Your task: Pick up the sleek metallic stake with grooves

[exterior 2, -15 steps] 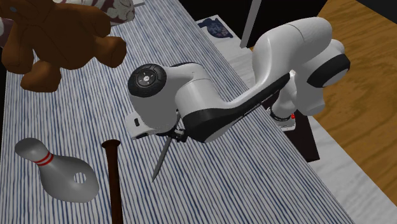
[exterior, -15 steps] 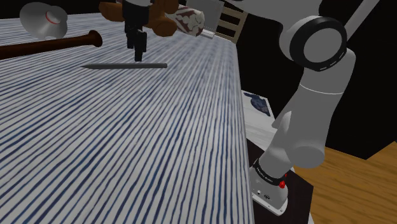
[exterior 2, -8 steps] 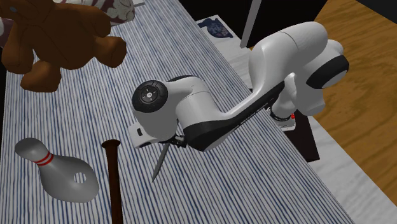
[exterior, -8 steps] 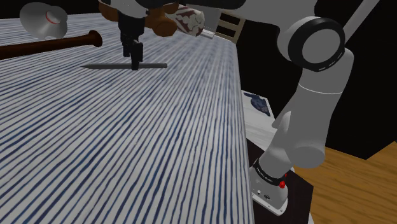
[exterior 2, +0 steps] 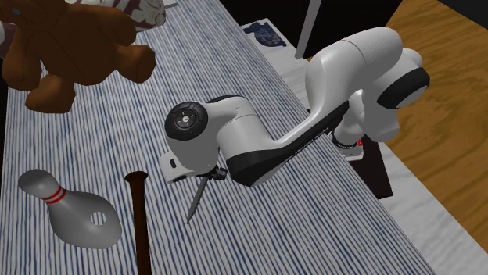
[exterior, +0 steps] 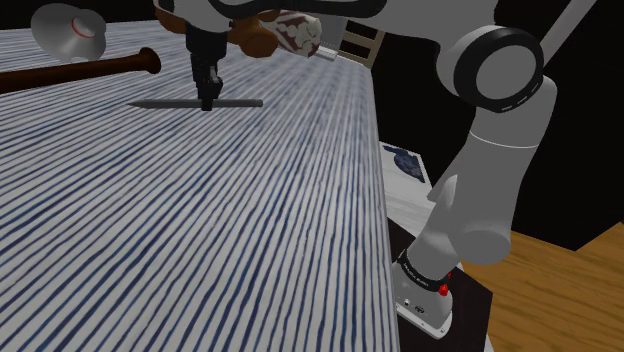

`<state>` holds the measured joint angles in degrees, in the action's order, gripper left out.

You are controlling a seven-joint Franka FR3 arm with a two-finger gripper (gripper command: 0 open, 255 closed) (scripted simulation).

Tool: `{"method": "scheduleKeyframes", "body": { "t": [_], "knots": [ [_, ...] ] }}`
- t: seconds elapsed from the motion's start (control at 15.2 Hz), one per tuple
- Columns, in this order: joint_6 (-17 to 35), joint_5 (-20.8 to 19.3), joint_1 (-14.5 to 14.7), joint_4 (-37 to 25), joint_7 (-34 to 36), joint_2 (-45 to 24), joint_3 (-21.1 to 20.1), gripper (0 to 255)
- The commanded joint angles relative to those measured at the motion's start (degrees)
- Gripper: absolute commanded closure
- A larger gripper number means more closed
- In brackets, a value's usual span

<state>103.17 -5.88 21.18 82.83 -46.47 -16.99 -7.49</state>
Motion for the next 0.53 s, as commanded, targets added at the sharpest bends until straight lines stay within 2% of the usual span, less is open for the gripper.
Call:
{"method": "scheduleKeyframes", "body": {
  "t": [0.0, 0.2, 0.46],
  "knots": [
    [-0.01, -0.02, -0.02, 0.09, 0.0, -0.06, 0.03, 255],
    [0.01, -0.01, -0.05, 0.1, -0.05, -0.07, 0.04, 255],
    [-3.2, 0.0, 0.06, -3.42, -0.24, -0.38, 0.01, 255]
  ]
}}
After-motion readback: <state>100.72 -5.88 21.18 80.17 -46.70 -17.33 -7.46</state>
